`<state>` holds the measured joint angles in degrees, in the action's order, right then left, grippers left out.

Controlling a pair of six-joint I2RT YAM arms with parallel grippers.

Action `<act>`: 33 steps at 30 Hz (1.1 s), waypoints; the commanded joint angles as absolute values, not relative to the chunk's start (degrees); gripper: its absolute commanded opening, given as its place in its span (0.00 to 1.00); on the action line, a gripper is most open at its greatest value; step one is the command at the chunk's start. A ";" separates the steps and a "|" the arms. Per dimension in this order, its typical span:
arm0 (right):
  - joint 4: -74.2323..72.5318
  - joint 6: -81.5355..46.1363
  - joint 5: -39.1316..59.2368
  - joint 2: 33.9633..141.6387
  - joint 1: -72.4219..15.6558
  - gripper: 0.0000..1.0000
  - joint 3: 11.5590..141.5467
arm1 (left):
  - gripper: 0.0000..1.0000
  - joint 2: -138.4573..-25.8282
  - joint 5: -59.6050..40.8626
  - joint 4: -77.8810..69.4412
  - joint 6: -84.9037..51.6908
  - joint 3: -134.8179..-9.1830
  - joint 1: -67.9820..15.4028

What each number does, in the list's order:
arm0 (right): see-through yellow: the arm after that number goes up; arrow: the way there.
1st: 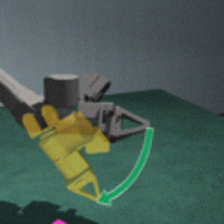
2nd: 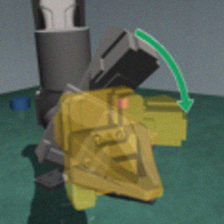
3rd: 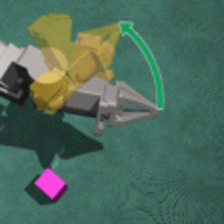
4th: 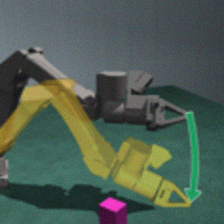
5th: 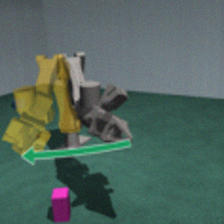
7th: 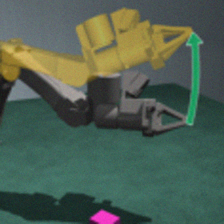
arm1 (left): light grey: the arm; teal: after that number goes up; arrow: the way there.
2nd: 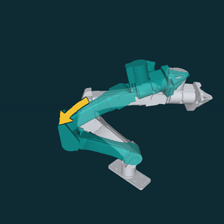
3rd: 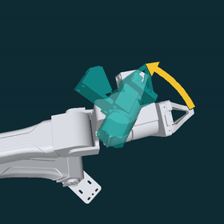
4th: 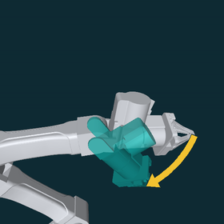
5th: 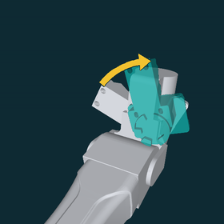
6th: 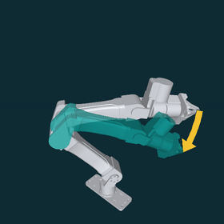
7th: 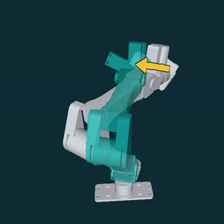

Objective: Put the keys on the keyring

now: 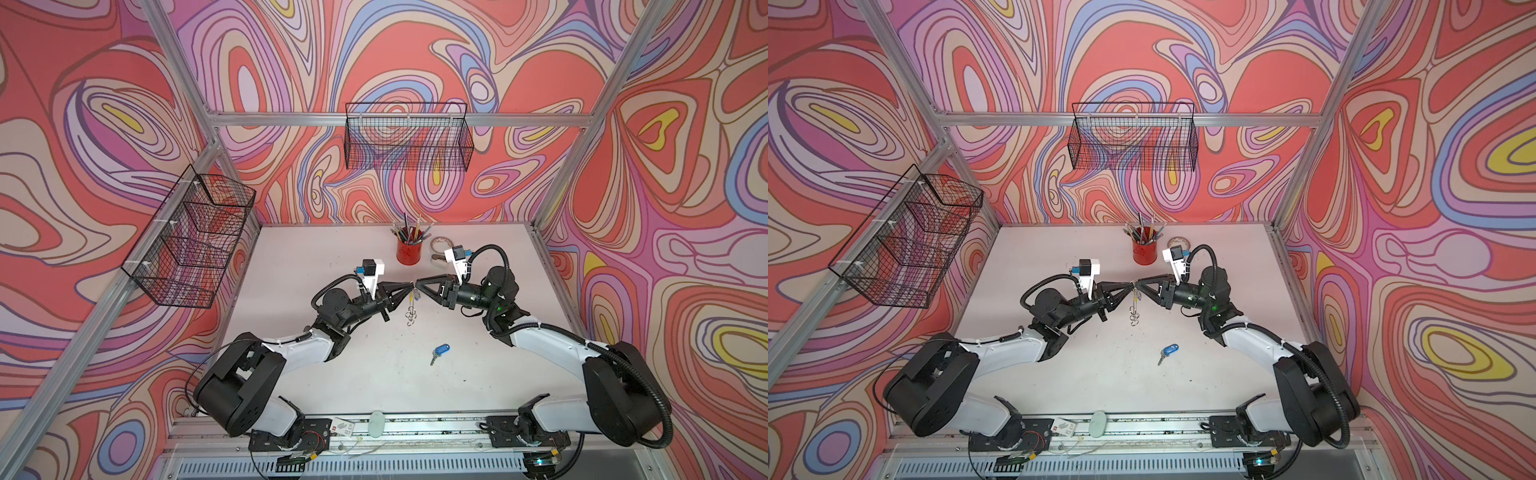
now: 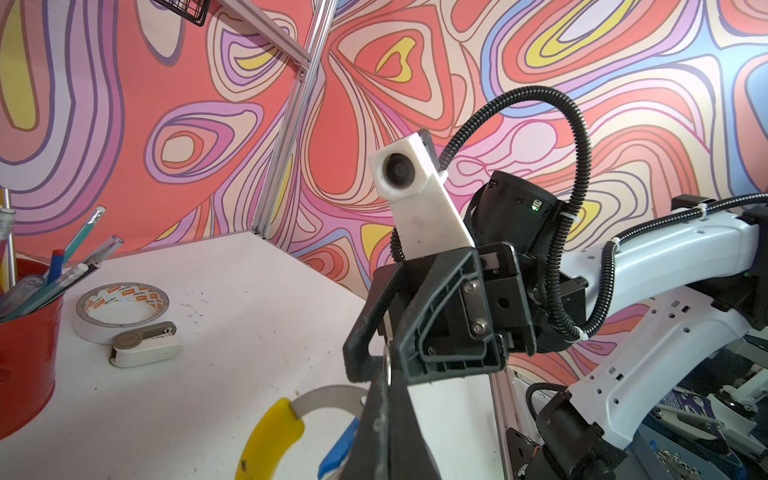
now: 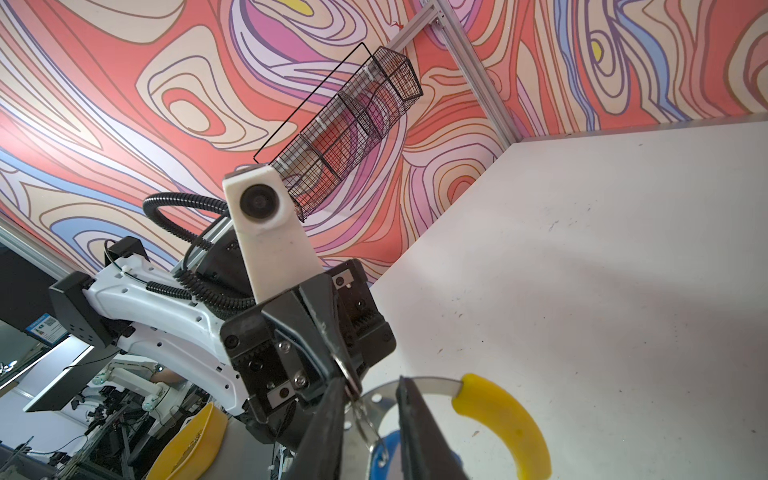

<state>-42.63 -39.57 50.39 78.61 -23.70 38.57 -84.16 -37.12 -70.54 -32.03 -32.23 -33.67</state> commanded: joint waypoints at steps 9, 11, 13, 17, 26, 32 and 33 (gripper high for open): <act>-44.39 -39.89 51.24 80.06 -24.68 0.14 37.71 | 0.00 -84.55 -35.41 -75.15 -32.43 -34.98 -34.89; -44.39 -39.81 51.33 80.15 -24.66 0.10 37.83 | 0.00 -84.70 -35.41 -75.10 -32.37 -35.15 -34.90; -44.55 -39.90 51.51 80.35 -24.78 0.07 37.84 | 0.00 -84.90 -34.90 -75.11 -32.32 -35.18 -34.95; -44.65 -39.86 52.18 80.45 -24.79 0.00 37.97 | 0.00 -85.14 -34.56 -74.73 -31.92 -35.31 -34.95; -42.19 -36.51 50.50 79.37 -24.82 0.00 38.26 | 0.00 -83.02 -35.40 -64.50 -28.01 -35.60 -34.89; -40.04 -31.43 46.60 78.74 -24.87 0.00 39.11 | 0.19 -78.80 -39.90 -43.44 -23.79 -38.27 -32.91; -40.52 -30.63 45.86 78.62 -24.84 0.00 38.80 | 0.24 -77.61 -40.71 -38.54 -22.48 -39.18 -32.54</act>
